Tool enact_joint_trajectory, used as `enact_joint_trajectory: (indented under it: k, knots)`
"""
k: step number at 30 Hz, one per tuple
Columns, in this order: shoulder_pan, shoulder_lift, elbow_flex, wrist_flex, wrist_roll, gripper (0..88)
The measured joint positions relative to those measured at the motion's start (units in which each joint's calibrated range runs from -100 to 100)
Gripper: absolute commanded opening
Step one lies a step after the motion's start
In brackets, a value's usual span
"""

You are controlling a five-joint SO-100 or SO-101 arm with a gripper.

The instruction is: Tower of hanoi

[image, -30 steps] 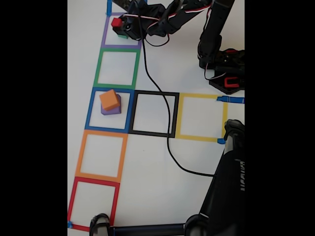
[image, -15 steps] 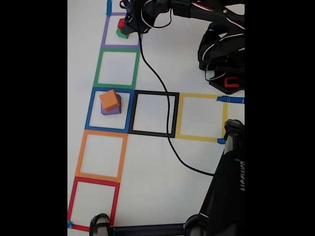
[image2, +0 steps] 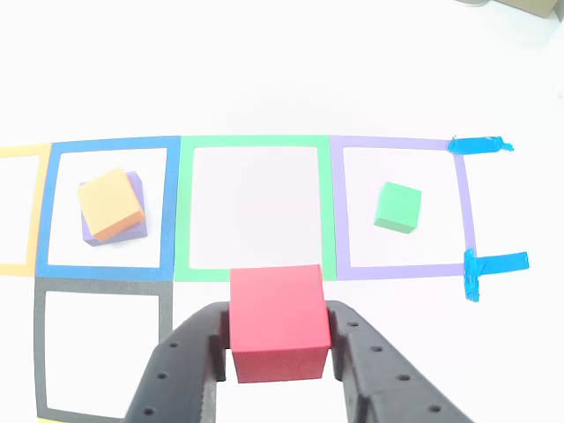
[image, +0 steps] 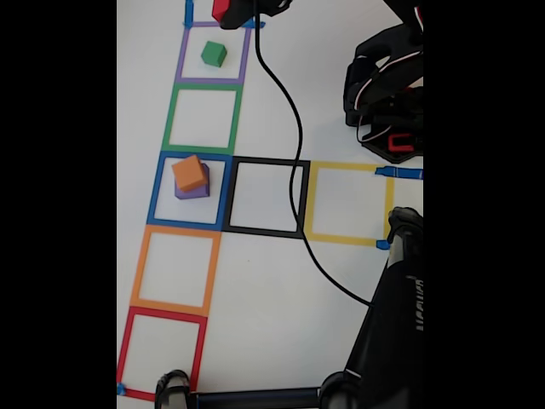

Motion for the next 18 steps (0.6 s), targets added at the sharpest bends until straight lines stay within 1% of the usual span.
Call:
enact_joint_trajectory:
  k: [3, 7, 11, 18]
  knots:
    - [0.2, -2.7, 6.1, -2.3, 0.0, 1.5]
    - [0.5, -8.8, 23.7, -14.0, 0.0, 1.4]
    - [0.5, -11.7, 44.4, -31.8, -0.4, 1.4]
    - [-0.9, -9.0, 76.1, -68.8, -0.4, 1.5]
